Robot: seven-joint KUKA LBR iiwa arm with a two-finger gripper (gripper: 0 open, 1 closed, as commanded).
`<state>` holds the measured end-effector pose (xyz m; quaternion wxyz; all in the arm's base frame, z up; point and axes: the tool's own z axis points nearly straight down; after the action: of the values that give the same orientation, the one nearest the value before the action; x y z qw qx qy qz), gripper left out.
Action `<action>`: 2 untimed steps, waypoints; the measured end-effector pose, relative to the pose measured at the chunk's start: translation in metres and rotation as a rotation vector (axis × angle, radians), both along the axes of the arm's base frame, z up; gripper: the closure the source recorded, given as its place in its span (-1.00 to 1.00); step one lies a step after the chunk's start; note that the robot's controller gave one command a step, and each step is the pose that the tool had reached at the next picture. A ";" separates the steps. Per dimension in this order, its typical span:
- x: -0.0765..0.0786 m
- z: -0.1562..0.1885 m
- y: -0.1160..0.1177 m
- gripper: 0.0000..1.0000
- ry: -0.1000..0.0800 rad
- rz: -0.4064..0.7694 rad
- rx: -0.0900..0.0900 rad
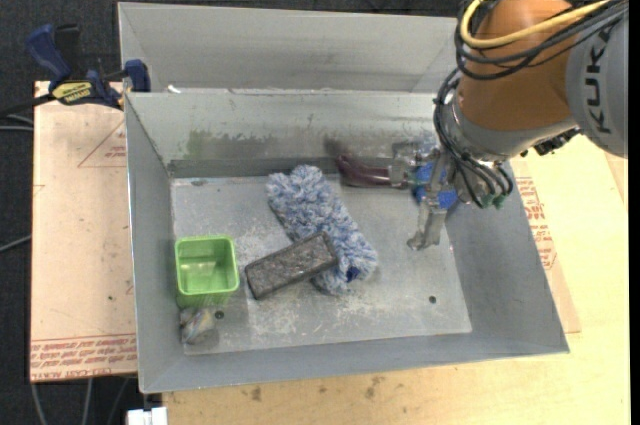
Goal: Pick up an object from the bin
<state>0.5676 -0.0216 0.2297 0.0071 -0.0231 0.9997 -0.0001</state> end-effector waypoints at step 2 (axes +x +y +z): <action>-0.006 -0.099 0.082 -1.00 0.019 0.095 0.003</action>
Offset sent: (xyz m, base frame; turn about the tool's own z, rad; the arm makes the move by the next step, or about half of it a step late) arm -0.0038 0.0687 -0.0793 -0.2275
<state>0.5618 0.0603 0.1308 -0.0023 -0.0705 0.9975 0.0017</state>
